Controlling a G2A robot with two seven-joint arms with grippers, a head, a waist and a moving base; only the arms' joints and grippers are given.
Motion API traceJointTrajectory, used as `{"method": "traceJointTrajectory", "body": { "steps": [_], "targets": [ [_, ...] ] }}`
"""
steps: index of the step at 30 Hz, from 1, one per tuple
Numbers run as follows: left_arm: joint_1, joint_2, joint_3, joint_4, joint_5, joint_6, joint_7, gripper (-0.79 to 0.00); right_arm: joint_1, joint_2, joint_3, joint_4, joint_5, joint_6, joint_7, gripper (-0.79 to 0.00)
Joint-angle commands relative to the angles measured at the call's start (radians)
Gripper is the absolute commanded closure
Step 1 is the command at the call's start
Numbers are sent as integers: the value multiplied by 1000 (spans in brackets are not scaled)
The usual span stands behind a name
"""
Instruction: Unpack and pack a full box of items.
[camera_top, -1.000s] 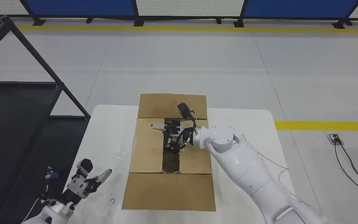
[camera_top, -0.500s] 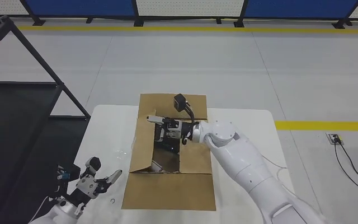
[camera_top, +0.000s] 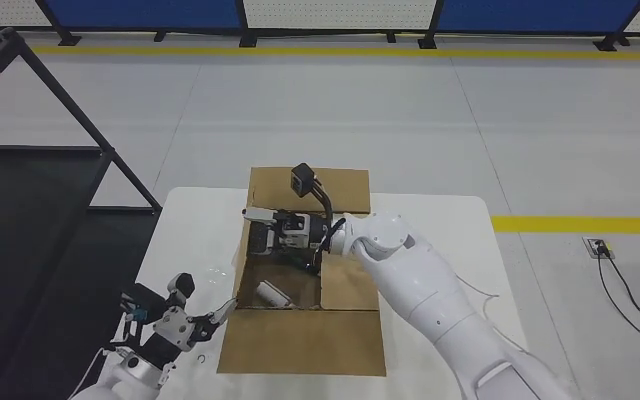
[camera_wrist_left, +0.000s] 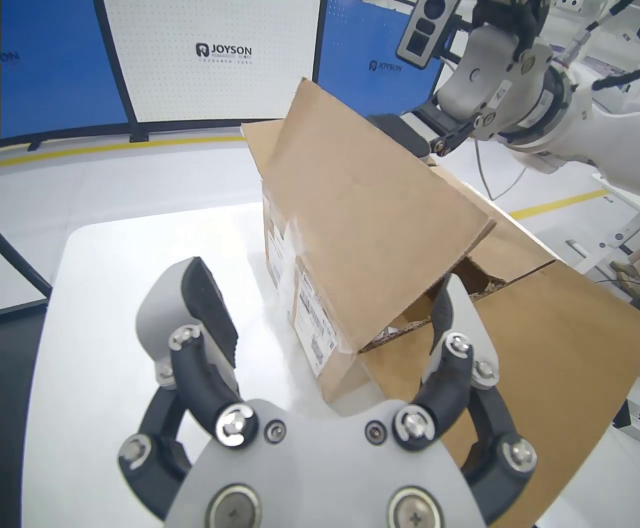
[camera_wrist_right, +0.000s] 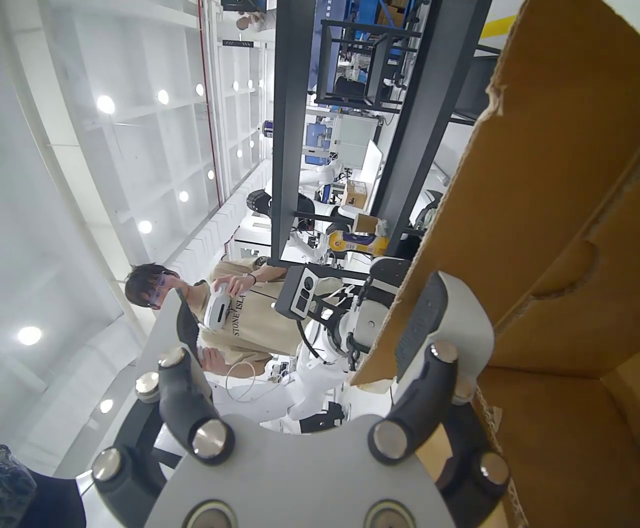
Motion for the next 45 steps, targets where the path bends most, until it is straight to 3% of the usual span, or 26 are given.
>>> {"method": "traceJointTrajectory", "body": {
  "steps": [1,11,19,29,37,45],
  "targets": [
    [-10,-1,8,1,-3,6,-7,-785,6,-10,-7,10,11,-3,2,-785],
    [-68,-6,34,11,-70,63,-45,-785,37,-57,-27,90,55,-47,36,-785],
    [-39,-7,-21,31,-143,79,-29,-785,56,-65,-10,148,46,-89,65,-785],
    [-6,-4,-105,141,-172,107,-52,-785,62,-24,87,196,31,-162,24,-785],
    [-56,-4,-78,270,-149,137,-100,-785,28,8,142,148,-2,-158,6,-785],
    [-103,-5,-34,338,-112,143,-129,-785,-8,29,175,83,-39,-135,-13,-785]
  ]
}}
